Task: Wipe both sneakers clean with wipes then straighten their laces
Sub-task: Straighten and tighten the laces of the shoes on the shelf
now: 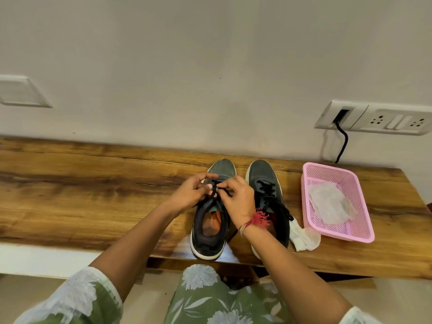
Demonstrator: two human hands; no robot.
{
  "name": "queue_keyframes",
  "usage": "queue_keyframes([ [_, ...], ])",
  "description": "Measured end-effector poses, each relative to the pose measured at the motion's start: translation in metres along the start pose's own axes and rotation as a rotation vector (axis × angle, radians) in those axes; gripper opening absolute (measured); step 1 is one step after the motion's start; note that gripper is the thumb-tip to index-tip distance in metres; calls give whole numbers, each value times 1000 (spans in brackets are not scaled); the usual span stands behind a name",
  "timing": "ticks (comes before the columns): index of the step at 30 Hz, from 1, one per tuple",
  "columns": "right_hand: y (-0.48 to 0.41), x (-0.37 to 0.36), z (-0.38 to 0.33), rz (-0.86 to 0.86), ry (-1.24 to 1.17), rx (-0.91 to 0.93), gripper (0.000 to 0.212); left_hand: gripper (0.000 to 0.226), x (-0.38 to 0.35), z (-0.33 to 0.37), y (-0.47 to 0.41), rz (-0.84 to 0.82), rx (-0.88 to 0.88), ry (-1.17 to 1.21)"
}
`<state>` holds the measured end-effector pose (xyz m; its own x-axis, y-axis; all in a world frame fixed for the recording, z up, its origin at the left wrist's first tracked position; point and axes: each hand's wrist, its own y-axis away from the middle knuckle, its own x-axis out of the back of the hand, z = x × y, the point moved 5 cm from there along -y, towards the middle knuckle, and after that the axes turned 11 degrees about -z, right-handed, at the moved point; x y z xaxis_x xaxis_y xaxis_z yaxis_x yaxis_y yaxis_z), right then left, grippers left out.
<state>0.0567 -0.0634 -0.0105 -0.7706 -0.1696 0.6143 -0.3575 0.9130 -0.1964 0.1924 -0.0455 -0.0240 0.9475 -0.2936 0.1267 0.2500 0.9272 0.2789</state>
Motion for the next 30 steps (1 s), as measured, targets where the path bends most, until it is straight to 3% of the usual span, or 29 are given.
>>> queue_keyframes([
  [4, -1, -1, 9, 9, -187, -95, 15, 27, -1, 2, -2, -73, -23, -28],
  [7, 1, -1, 14, 6, -267, -139, 17, 25, 5, 1, -1, 78, -43, -124],
  [11, 1, 4, 15, 10, -278, -208, 10, 16, 7, -1, 4, 245, -30, -425],
  [16, 9, 16, 13, 18, -144, -324, 8, 18, 13, 5, 18, 342, 58, -818],
  [20, 17, 23, 21, -19, -67, -482, 10, 18, 23, -2, 30, 410, 75, -843],
  [26, 14, 18, 13, -111, 156, -512, 13, 19, 14, 1, 33, 407, 78, -1027],
  [30, 11, 21, 23, -127, 269, -546, 14, 16, 18, -2, 33, 437, 120, -981],
])
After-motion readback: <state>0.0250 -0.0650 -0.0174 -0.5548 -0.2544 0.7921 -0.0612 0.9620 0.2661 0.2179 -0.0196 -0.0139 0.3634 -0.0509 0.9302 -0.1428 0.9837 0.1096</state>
